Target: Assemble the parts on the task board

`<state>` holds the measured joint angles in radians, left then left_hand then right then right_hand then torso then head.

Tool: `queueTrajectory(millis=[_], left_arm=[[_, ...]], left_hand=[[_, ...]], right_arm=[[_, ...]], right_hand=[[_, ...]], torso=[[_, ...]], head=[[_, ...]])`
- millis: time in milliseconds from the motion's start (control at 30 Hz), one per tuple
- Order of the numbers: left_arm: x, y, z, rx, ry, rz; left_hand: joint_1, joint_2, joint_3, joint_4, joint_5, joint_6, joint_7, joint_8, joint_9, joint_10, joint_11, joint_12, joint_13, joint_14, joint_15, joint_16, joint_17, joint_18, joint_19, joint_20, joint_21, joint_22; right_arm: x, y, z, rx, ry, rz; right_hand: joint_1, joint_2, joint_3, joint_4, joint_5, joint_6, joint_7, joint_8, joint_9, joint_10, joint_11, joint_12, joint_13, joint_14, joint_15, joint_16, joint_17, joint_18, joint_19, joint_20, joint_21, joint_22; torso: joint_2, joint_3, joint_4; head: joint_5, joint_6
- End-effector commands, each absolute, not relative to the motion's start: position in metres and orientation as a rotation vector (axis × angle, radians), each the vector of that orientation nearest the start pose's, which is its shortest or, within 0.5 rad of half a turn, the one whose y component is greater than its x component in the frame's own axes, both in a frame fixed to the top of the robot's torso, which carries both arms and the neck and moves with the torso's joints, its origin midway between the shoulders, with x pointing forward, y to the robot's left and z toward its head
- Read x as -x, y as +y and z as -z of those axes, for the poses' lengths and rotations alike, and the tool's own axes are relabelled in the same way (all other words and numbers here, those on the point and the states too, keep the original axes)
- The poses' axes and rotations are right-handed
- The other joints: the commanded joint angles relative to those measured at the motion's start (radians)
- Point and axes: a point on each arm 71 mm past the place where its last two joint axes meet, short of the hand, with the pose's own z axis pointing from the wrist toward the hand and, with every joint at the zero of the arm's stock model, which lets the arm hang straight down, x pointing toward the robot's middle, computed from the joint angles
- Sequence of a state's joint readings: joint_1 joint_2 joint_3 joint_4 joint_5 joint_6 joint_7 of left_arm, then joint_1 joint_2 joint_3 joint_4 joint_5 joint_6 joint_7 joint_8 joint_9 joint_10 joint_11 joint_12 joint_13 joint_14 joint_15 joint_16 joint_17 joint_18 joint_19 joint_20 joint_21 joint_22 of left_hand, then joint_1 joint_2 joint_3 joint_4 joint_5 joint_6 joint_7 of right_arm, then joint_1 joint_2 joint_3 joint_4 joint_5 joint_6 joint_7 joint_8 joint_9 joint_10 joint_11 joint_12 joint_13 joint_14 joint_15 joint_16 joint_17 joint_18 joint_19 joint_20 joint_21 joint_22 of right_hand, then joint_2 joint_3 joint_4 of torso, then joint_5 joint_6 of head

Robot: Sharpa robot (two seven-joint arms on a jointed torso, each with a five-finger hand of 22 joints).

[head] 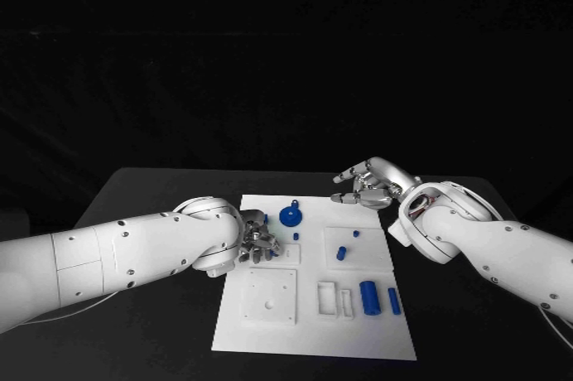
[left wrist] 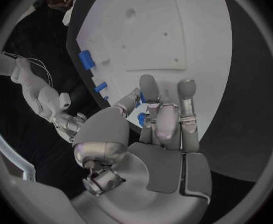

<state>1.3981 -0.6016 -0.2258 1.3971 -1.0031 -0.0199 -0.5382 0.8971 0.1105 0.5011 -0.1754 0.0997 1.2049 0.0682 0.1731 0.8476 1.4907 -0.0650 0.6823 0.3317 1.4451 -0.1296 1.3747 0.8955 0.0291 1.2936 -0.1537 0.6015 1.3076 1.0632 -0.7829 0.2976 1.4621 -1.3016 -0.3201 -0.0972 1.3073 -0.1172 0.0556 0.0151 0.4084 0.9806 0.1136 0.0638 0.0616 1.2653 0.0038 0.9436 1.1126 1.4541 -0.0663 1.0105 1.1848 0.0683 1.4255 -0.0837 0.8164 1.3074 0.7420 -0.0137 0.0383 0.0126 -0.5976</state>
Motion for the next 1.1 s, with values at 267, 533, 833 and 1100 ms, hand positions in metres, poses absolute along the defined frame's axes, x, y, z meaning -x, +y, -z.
queueTrajectory(millis=[267, 533, 833, 1100], left_arm=[[-0.511, 0.14, 0.194, 0.13, 2.245, 0.397], [-0.512, 0.137, 0.189, 0.142, 2.26, 0.414], [-0.516, 0.135, 0.183, 0.158, 2.275, 0.429], [-0.519, 0.134, 0.176, 0.16, 2.299, 0.43]], left_hand=[[0.0, 0.011, 0.02, -0.011, 0.029, 0.159, -0.123, 0.0, 0.001, 0.024, -0.029, 0.003, -0.002, -0.003, -0.006, 0.001, 0.002, -0.007, -0.002, 0.004, -0.003, 0.02], [-0.004, 0.008, 0.027, -0.014, 0.059, 0.158, -0.123, -0.001, 0.0, 0.024, -0.029, 0.003, -0.002, -0.003, -0.006, 0.0, 0.002, -0.007, -0.003, 0.004, -0.003, 0.02], [-0.005, 0.008, 0.031, -0.017, 0.066, 0.158, -0.123, -0.001, 0.001, 0.024, -0.028, 0.003, -0.003, -0.003, -0.006, 0.0, 0.001, -0.008, -0.004, 0.004, -0.004, 0.02], [-0.006, 0.009, 0.033, -0.019, 0.071, 0.158, -0.123, 0.0, 0.001, 0.024, -0.028, 0.003, -0.003, -0.003, -0.005, 0.001, 0.003, -0.008, -0.005, 0.004, -0.004, 0.02]], right_arm=[[-0.516, -0.204, 0.136, -0.178, 1.532, -0.817], [-0.517, -0.204, 0.138, -0.179, 1.538, -0.816], [-0.518, -0.204, 0.139, -0.181, 1.542, -0.814], [-0.518, -0.203, 0.14, -0.183, 1.545, -0.813]], right_hand=[[-0.006, 0.005, 0.005, -0.007, 0.0, 0.004, 0.001, -0.003, 0.0, -0.008, -0.001, -0.005, 0.0, -0.003, 0.002, -0.007, -0.001, 0.003, 0.003, 0.002, -0.006, 0.1], [-0.006, 0.005, 0.005, -0.007, 0.0, 0.004, 0.001, -0.003, 0.0, -0.008, -0.001, -0.005, 0.0, -0.003, 0.002, -0.007, -0.001, 0.003, 0.003, 0.002, -0.006, 0.1], [-0.006, 0.005, 0.005, -0.007, 0.0, 0.004, 0.001, -0.003, 0.0, -0.008, -0.001, -0.005, 0.0, -0.003, 0.002, -0.007, -0.001, 0.003, 0.003, 0.002, -0.006, 0.1], [-0.006, 0.005, 0.005, -0.007, 0.0, 0.004, 0.001, -0.003, 0.0, -0.008, -0.001, -0.005, 0.0, -0.003, 0.002, -0.007, -0.001, 0.003, 0.003, 0.002, -0.006, 0.1]], torso=[[0.0, -0.0002, 0.0007], [0.0, -0.0007, 0.0005], [0.0, -0.001, 0.0014], [0.0, -0.0005, 0.0005]], head=[[-0.002, 0.002], [-0.002, 0.001], [-0.002, 0.0], [-0.001, 0.0]])
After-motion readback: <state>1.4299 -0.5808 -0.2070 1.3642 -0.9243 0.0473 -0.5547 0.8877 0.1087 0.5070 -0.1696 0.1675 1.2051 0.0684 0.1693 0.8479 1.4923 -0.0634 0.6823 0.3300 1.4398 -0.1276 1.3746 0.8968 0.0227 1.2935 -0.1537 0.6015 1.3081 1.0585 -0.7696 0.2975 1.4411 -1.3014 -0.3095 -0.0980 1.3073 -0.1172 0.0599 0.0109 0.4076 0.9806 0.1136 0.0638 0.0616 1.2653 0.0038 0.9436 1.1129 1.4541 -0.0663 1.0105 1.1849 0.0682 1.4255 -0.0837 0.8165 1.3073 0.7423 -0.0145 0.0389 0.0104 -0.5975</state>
